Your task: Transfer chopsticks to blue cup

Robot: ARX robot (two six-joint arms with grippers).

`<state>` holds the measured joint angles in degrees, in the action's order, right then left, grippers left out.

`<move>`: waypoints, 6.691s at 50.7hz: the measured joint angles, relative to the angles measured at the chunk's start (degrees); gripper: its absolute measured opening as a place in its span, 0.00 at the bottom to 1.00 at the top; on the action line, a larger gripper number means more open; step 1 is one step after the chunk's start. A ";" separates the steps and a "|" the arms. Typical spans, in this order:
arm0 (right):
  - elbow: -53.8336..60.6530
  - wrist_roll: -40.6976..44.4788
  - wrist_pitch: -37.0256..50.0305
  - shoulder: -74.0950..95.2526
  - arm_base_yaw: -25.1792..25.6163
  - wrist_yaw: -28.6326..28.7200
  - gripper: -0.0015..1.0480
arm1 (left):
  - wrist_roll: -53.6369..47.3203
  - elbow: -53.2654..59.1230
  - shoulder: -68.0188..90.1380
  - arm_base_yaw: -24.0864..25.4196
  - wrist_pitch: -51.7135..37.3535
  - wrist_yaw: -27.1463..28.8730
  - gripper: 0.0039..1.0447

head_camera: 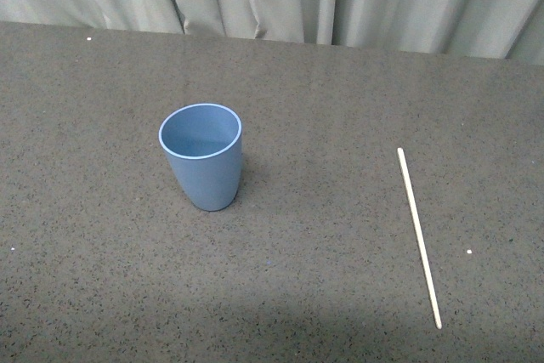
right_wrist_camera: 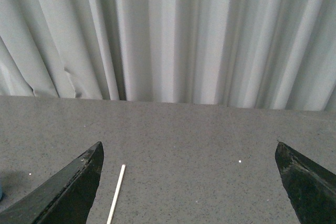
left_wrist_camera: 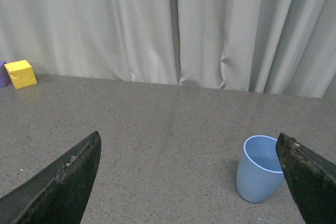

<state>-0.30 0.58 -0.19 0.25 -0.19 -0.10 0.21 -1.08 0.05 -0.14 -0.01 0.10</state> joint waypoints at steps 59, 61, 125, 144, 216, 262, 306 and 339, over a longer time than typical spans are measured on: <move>-0.11 0.87 -0.55 0.33 -0.50 -1.73 0.91 | 0.00 0.00 0.00 0.00 0.00 0.00 0.94; -1.55 4.22 -4.37 2.78 -2.91 -9.22 0.91 | 0.02 0.00 0.00 0.00 0.00 -0.02 0.94; -51.12 -15.58 -5.33 114.57 -17.55 -3.23 0.91 | 0.00 0.00 0.00 0.00 0.00 0.04 0.94; -54.23 -17.53 -7.41 119.38 -18.12 -1.44 0.65 | 0.00 0.00 0.00 0.00 0.00 0.04 0.94; -51.84 -7.48 45.97 109.18 -30.56 13.97 0.01 | 0.02 0.00 0.00 0.00 0.00 0.04 0.94; -57.07 -5.84 45.20 121.46 -34.36 13.99 0.29 | 0.00 0.00 0.00 0.00 0.00 0.04 0.94; -26.86 -6.88 33.40 82.55 -12.90 -7.78 0.91 | 0.00 0.00 0.00 0.00 0.00 0.04 0.94; -1.62 -0.76 48.00 50.86 -2.34 -0.87 0.20 | 0.00 0.00 0.00 0.00 0.00 0.02 0.94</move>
<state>-1.91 -0.19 47.81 51.11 -2.52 -0.97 0.21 -1.08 0.05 -0.14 -0.01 0.12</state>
